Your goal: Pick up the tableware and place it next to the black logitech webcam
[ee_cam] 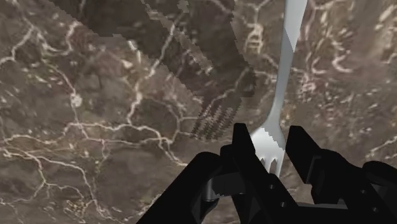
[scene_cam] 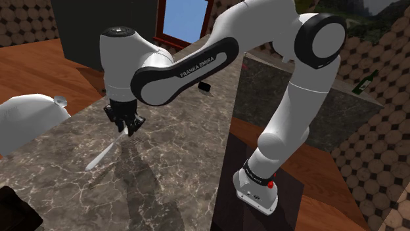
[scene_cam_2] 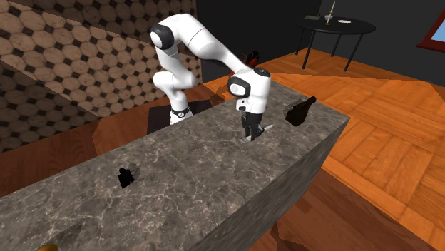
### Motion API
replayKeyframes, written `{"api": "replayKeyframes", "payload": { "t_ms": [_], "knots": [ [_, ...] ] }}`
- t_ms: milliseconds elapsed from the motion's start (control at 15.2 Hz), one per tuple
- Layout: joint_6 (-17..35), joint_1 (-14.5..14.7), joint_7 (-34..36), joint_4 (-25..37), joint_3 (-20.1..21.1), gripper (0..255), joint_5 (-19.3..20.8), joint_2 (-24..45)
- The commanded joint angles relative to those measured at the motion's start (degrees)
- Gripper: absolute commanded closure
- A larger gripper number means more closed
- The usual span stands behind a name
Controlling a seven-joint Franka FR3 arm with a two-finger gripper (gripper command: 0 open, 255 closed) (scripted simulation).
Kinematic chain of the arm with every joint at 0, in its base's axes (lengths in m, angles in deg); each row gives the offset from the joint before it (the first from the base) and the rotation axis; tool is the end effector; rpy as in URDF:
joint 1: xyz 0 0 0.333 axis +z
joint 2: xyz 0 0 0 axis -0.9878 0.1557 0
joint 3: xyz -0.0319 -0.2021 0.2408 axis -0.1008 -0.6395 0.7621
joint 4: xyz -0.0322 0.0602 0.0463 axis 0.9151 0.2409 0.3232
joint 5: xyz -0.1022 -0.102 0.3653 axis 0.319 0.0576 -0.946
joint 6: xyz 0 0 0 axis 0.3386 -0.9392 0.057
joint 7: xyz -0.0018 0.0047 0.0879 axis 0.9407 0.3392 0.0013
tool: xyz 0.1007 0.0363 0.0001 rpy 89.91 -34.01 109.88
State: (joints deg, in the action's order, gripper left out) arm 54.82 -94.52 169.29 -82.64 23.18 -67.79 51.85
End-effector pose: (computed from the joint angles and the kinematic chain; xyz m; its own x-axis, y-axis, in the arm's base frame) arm 0.4450 0.3436 0.3592 0.3793 -0.9229 0.0660 -0.9243 -0.3812 -0.0193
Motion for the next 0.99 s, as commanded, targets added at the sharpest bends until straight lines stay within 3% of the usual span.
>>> {"api": "replayKeyframes", "payload": {
  "t_ms": [0,924],
  "knots": [
    [-1.2,-0.6,-1.1,0.4,0.6,255,-1.5,-1.4],
    [-10.3,-2.8,-6.9,6.1,2.1,255,-9.1,-8.4]
  ]
}}
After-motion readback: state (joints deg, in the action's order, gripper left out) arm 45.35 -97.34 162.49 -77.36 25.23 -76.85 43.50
